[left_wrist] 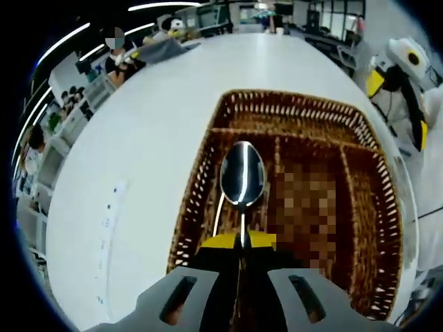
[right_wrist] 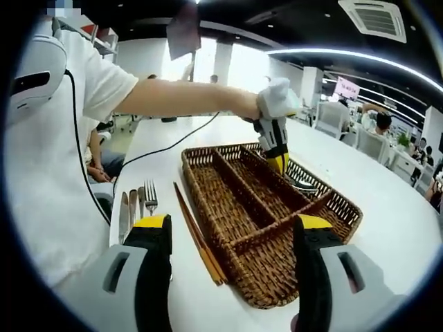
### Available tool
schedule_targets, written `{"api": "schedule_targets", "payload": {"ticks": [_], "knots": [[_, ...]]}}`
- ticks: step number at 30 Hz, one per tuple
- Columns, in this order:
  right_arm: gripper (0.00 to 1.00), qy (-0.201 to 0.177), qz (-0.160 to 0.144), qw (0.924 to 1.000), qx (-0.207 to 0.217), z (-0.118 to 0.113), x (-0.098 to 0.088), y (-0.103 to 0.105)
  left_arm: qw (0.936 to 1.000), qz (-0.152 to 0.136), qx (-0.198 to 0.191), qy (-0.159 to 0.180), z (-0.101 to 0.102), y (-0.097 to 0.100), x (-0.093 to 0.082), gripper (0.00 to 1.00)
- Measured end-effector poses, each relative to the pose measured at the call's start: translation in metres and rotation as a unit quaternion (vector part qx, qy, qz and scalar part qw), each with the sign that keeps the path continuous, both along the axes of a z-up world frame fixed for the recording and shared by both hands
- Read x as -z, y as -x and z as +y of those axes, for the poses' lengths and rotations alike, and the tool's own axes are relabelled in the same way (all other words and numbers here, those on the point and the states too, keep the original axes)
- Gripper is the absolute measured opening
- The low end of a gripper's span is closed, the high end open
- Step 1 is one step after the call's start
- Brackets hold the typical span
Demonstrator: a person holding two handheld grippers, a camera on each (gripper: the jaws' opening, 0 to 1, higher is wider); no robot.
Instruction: Arrange the knives, forks, and spoons in their matching storage slots by inserting each utensil handle-first until every utensil is classified and aligned in the correct compartment
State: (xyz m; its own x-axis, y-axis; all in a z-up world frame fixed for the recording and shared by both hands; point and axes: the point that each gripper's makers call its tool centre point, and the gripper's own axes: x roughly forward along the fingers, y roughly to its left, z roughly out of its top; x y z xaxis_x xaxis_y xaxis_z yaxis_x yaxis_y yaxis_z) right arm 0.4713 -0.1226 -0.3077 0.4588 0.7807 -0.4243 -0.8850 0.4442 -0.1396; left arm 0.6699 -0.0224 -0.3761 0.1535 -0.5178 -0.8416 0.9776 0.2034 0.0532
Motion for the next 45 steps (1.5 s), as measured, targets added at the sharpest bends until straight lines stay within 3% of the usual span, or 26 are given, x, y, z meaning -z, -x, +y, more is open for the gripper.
{"api": "schedule_targets", "payload": {"ticks": [23, 33, 45], "knots": [[0.74, 0.003, 0.002, 1.0, 0.005, -0.008, 0.007, 0.0, 0.9996, 0.016, 0.015, -0.015, -0.011, 0.005, 0.021, 0.02], [0.74, 0.0, 0.003, 1.0, 0.005, -0.006, 0.007, 0.002, 0.9985, 0.004, 0.046, -0.028, -0.011, 0.005, 0.022, 0.02], [0.74, 0.0, 0.003, 1.0, 0.008, -0.007, 0.008, 0.002, 0.9982, 0.014, 0.048, -0.031, -0.006, 0.006, 0.023, 0.02]]}}
